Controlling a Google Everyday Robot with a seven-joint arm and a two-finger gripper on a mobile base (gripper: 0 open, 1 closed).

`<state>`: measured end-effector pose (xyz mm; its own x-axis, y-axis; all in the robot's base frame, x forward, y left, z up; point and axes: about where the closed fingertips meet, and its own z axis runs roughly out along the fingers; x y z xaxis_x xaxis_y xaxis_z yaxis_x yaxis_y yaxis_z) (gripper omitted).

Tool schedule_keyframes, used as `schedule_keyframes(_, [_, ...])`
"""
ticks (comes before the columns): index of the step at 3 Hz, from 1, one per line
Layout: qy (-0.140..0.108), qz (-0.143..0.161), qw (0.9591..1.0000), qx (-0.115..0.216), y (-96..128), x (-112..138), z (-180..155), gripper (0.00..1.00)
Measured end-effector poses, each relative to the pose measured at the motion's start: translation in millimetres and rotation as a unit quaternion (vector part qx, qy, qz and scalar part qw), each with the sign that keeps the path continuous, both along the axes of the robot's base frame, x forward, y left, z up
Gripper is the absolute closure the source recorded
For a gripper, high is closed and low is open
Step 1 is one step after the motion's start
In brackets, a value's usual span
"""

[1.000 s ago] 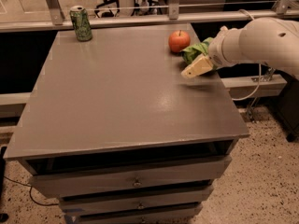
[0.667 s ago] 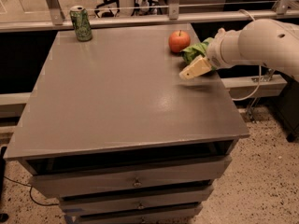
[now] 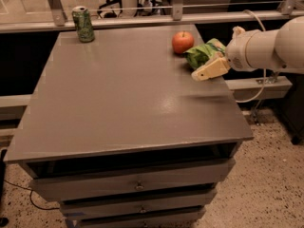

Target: Move green rice chip bag near apple

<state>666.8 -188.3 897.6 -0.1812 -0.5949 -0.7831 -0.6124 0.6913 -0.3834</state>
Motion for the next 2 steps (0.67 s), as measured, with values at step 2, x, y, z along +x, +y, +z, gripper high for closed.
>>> schedule_keyframes(2, [-0.042,0.027,0.9965,0.066,-65.2,-78.6,42.4,0.0])
